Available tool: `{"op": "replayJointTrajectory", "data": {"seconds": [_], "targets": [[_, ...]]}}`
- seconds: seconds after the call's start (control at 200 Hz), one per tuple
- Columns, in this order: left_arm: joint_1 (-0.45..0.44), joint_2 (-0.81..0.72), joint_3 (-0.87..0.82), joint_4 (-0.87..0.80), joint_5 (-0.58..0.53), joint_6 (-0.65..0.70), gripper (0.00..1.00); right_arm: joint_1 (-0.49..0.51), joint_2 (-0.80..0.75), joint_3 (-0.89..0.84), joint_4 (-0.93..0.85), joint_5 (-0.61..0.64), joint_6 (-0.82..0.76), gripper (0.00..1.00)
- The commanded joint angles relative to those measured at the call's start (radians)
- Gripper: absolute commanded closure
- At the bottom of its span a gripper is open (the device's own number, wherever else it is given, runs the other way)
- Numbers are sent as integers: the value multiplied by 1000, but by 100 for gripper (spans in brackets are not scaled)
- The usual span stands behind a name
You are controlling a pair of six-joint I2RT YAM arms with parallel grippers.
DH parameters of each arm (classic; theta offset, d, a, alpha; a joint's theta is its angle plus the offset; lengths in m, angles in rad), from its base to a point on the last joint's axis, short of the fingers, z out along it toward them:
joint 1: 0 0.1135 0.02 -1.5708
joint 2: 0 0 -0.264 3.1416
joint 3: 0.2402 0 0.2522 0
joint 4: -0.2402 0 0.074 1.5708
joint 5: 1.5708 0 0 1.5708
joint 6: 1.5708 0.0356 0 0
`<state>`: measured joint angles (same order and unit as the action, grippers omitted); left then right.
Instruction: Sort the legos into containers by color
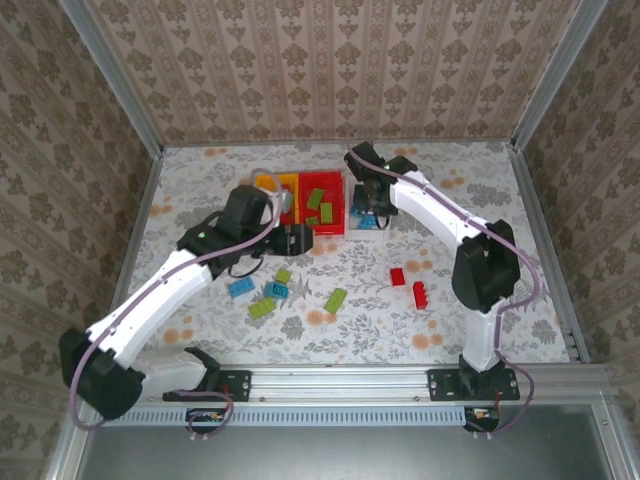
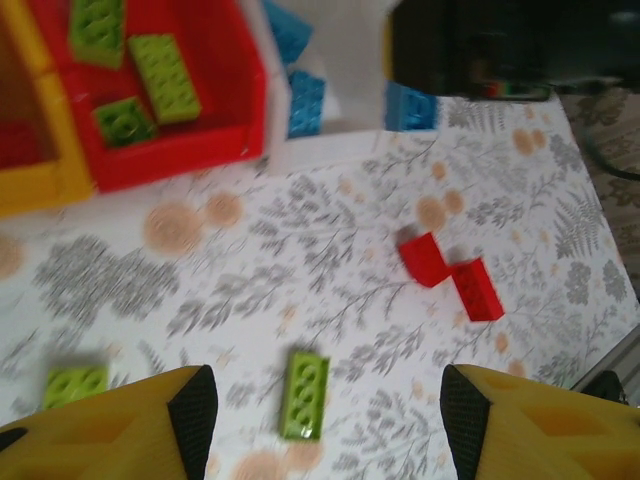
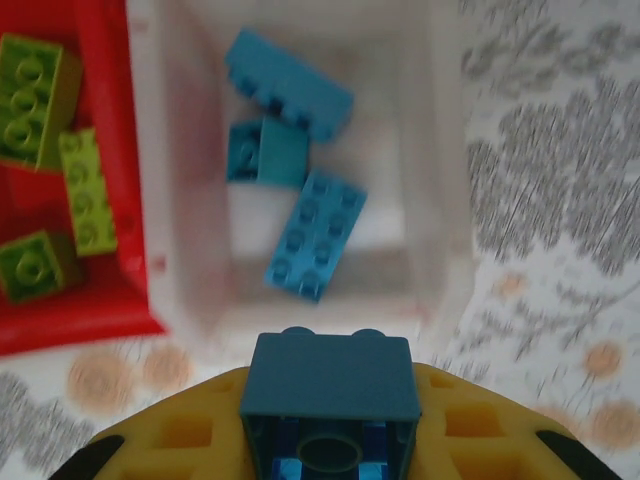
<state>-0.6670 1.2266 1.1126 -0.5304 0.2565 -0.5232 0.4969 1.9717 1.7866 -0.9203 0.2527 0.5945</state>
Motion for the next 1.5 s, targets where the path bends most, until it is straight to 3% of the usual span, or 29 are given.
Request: {"op": "replayJointTrajectory", "data": {"seconds": [0.0,0.215,0.33,0.515,0.755,0.925,1.12,1.495], "targets": [[-33,80,84,83,-44,24,35,-37,105,105,-33,61,-117,76],[-56,164,130,97,-73,23,35,-76,269,278,-69,31,-165,73],[-56,178,121,90,-84,26,35,-76,313,317,-92,30,-166,65],[-67,183,92,72,-102,41,35,-77,314,319,-101,14,-154,43],[-86,168,60,29,-130,56,35,-69,225,314,-108,2,-151,39],[-100,167,47,17,-123,68,35,-50,71,203,-45,-8,-153,39],[-173,256,93,1,-103,105,34,-50,-192,-128,92,-51,-119,38],[-286,648,319,27,-104,-88,35,-55,-880,-784,137,-126,-37,36]]}}
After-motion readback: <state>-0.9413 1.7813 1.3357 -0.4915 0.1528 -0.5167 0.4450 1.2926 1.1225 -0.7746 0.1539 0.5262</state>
